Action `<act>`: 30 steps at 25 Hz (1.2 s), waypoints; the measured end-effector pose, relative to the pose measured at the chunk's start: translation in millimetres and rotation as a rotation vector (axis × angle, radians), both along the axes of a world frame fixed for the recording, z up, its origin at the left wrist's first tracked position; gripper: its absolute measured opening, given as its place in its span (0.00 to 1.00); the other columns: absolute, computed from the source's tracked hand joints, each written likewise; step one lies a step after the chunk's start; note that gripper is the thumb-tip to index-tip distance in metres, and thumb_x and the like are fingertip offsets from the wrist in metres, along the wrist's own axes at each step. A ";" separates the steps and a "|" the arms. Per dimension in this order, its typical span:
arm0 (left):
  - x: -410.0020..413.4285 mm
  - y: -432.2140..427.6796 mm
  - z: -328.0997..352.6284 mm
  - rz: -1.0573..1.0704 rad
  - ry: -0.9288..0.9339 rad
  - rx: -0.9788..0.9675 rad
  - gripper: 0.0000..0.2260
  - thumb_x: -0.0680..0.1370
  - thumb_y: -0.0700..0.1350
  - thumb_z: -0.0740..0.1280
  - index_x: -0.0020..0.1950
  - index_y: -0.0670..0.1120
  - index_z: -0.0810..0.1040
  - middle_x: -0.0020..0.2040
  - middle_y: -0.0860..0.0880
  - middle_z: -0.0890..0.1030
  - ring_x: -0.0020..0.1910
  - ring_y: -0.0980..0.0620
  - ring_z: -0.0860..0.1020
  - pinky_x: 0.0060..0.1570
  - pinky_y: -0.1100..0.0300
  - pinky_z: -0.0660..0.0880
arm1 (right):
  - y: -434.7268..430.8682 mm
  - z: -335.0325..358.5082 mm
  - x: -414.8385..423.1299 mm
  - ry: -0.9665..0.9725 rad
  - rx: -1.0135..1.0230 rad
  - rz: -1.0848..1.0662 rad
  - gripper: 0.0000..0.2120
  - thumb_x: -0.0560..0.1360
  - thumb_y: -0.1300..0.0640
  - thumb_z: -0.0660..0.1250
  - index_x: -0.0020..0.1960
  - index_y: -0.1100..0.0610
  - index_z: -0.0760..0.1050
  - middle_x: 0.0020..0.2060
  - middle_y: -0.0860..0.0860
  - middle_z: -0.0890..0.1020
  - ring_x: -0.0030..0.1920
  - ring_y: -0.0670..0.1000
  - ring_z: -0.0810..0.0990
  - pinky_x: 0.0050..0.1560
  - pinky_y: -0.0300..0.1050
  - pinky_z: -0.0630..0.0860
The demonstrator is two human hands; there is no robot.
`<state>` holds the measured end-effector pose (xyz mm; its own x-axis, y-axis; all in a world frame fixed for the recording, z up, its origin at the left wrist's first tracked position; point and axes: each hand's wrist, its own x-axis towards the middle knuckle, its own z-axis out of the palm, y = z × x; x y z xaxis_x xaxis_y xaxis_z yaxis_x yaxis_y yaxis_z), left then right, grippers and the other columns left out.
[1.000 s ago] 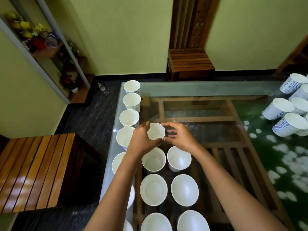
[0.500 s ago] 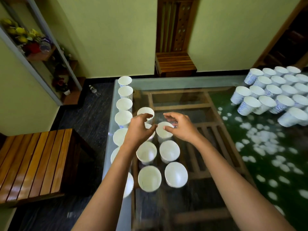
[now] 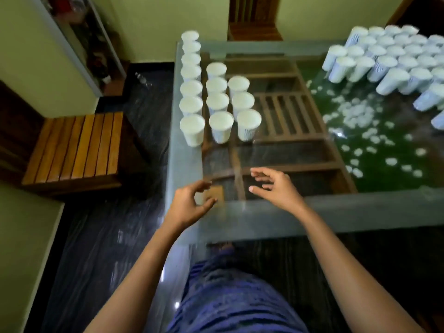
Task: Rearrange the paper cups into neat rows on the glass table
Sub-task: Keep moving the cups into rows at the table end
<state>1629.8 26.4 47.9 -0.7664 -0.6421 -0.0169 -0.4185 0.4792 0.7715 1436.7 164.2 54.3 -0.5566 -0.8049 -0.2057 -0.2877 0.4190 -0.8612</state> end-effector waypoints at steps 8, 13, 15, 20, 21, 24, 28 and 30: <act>229.3 104.5 -71.4 0.024 -0.302 0.264 0.19 0.71 0.44 0.73 0.60 0.42 0.77 0.53 0.47 0.82 0.54 0.52 0.79 0.52 0.69 0.69 | 114.0 -73.5 208.1 -0.234 0.241 0.165 0.21 0.68 0.64 0.74 0.58 0.52 0.74 0.54 0.54 0.81 0.48 0.45 0.79 0.46 0.33 0.73; 325.3 92.3 -99.8 0.048 -0.401 0.404 0.24 0.70 0.47 0.73 0.63 0.41 0.74 0.59 0.45 0.79 0.60 0.50 0.76 0.55 0.69 0.66 | 59.2 -109.0 293.6 -0.093 0.436 0.626 0.26 0.70 0.59 0.72 0.66 0.60 0.70 0.63 0.56 0.75 0.61 0.53 0.75 0.56 0.34 0.66; 364.9 65.8 -108.8 0.114 -0.424 0.448 0.24 0.70 0.47 0.73 0.63 0.41 0.74 0.59 0.44 0.79 0.59 0.50 0.76 0.56 0.68 0.67 | 22.6 -118.8 318.9 -0.068 0.476 0.715 0.27 0.71 0.57 0.72 0.67 0.59 0.69 0.64 0.56 0.74 0.63 0.52 0.74 0.59 0.34 0.64; 427.4 -46.0 -113.7 0.263 -0.485 0.414 0.23 0.70 0.46 0.74 0.62 0.39 0.75 0.58 0.42 0.79 0.57 0.49 0.77 0.51 0.73 0.65 | -96.8 -125.3 347.7 -0.019 0.471 0.689 0.26 0.69 0.58 0.73 0.65 0.62 0.71 0.61 0.57 0.77 0.61 0.53 0.76 0.58 0.37 0.67; 430.5 -71.6 -112.7 0.270 -0.479 0.399 0.22 0.70 0.45 0.74 0.61 0.39 0.75 0.58 0.42 0.80 0.56 0.50 0.78 0.50 0.73 0.65 | -122.1 -123.4 348.8 -0.033 0.447 0.661 0.26 0.69 0.59 0.73 0.64 0.62 0.71 0.61 0.57 0.77 0.61 0.53 0.76 0.59 0.38 0.67; 417.2 -144.1 -109.5 0.254 -0.418 0.365 0.21 0.69 0.46 0.74 0.59 0.40 0.77 0.56 0.45 0.80 0.55 0.50 0.78 0.54 0.69 0.68 | -187.4 -120.1 338.7 -0.109 0.391 0.554 0.27 0.69 0.57 0.74 0.65 0.59 0.71 0.60 0.52 0.77 0.59 0.50 0.76 0.57 0.41 0.71; 365.7 -237.7 -113.7 0.173 -0.395 0.342 0.20 0.70 0.48 0.73 0.60 0.43 0.76 0.55 0.47 0.81 0.53 0.52 0.78 0.55 0.63 0.71 | -259.0 -126.6 302.3 -0.207 0.380 0.413 0.24 0.70 0.56 0.73 0.64 0.55 0.72 0.58 0.49 0.77 0.57 0.48 0.75 0.52 0.39 0.71; 331.9 -287.1 -116.7 0.124 -0.407 0.333 0.21 0.70 0.49 0.73 0.60 0.43 0.76 0.55 0.46 0.81 0.54 0.52 0.78 0.55 0.62 0.71 | -296.0 -131.5 277.3 -0.218 0.390 0.397 0.24 0.70 0.57 0.72 0.65 0.57 0.72 0.58 0.49 0.77 0.57 0.47 0.75 0.52 0.38 0.70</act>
<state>1961.7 -260.7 -68.8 -0.5746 -0.6363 -0.5148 -0.7530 0.1646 0.6371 1713.9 -131.8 -77.3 -0.1401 -0.7849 -0.6035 -0.3211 0.6126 -0.7222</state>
